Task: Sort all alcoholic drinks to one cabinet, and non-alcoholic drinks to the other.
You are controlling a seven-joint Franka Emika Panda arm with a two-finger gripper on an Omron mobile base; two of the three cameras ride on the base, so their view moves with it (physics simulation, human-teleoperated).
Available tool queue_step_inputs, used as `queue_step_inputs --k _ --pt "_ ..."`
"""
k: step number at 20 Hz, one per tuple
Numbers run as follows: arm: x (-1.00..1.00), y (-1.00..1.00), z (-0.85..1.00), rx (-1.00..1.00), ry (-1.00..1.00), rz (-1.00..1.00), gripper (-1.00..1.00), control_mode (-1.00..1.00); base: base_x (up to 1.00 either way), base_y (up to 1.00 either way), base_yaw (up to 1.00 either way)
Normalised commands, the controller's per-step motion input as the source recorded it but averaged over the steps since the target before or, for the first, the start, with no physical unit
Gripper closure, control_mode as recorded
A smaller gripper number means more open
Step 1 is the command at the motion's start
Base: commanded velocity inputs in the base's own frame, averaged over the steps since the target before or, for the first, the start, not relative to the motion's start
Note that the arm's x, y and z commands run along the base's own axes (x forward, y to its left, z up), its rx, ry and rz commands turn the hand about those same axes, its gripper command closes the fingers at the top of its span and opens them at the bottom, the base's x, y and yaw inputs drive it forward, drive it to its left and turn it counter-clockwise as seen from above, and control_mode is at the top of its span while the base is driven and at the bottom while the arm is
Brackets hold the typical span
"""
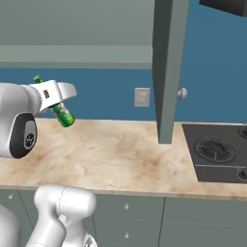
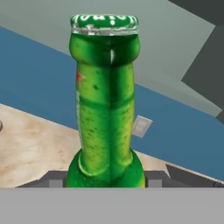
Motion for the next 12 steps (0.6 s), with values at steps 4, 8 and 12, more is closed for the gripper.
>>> queue_step_inputs --k 4,8,12 --pt "0.00 0.00 0.00 0.00 0.00 0.00 1.00 1.00 0.04 0.19 0.00" --pt "-0.04 0.03 0.00 0.00 0.00 0.00 1.00 -1.00 -0.02 0.11 0.00" --pt "-0.33 0.05 0.00 0.00 0.00 0.00 1.00 -1.00 0.00 0.00 0.00"
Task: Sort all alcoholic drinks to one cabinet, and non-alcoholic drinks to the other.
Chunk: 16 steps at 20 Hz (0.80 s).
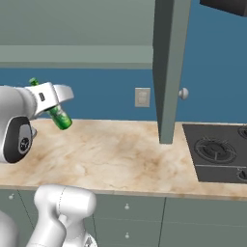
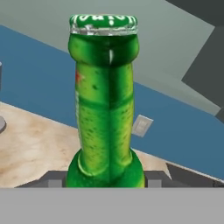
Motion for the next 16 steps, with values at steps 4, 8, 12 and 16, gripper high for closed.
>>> queue_step_inputs --k 4,8,12,16 --pt "-0.29 0.03 0.00 0.00 -0.04 0.00 1.00 -1.00 0.00 0.00 0.00" --pt "-0.25 0.01 0.04 0.00 -0.08 0.00 1.00 -1.00 0.00 0.00 0.00" --pt "-0.13 0.04 0.08 0.00 -0.06 0.00 1.00 -1.00 0.00 0.00 0.00" --pt "-0.01 0.08 0.15 0.00 -0.05 0.00 1.00 -1.00 0.00 0.00 0.00"
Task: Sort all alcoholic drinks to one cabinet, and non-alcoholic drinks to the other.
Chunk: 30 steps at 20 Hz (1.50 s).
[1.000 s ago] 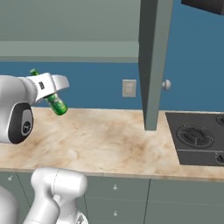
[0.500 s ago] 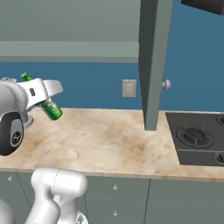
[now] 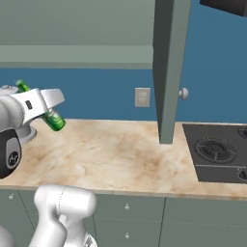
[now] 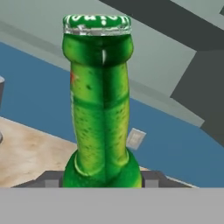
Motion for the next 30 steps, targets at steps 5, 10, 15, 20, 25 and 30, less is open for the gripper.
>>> queue_step_inputs --k 5,10,15,20,25,30 --pt "-0.01 0.05 0.27 0.00 -0.04 0.00 1.00 -1.00 0.00 0.00 0.00" --pt "-0.04 0.00 0.35 0.00 -0.01 0.00 1.00 -1.00 0.00 0.00 0.00" --pt "-0.07 0.00 0.37 0.00 0.00 0.00 1.00 -1.00 0.00 0.00 0.00" --pt "-0.03 0.00 0.32 0.04 0.00 0.00 1.00 -1.00 0.00 0.00 0.00" --pt "0.00 0.01 0.21 0.10 0.00 0.00 1.00 -1.00 0.00 0.00 0.00" --pt "0.00 0.01 0.10 0.17 0.00 0.00 1.00 -1.00 0.00 0.00 0.00"
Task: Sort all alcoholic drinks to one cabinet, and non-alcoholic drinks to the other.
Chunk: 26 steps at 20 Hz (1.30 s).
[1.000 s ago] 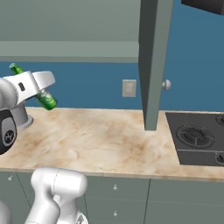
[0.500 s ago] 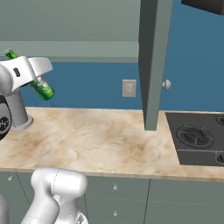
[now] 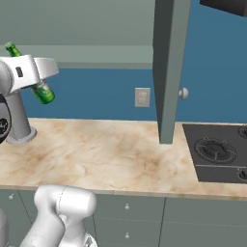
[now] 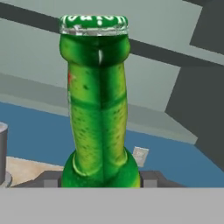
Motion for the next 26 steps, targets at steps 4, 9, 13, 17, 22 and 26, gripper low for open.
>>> queue_step_inputs --k 4,9,13,17,22,26 --pt "0.00 0.00 0.10 0.18 0.00 0.00 1.00 -1.00 0.00 0.00 0.00" --pt "0.00 0.00 0.05 0.17 0.00 0.00 1.00 -1.00 0.00 0.00 0.00" --pt "0.01 0.00 0.04 0.11 -0.02 0.00 1.00 -1.00 0.00 0.00 0.00" --pt "0.07 0.00 0.08 0.03 -0.05 0.00 1.00 -1.00 0.00 0.00 0.00" --pt "0.09 0.00 0.15 0.01 -0.01 0.00 1.00 -1.00 0.00 0.00 0.00" --pt "0.12 0.00 0.15 0.02 0.00 0.00 1.00 -1.00 0.00 0.00 0.00"
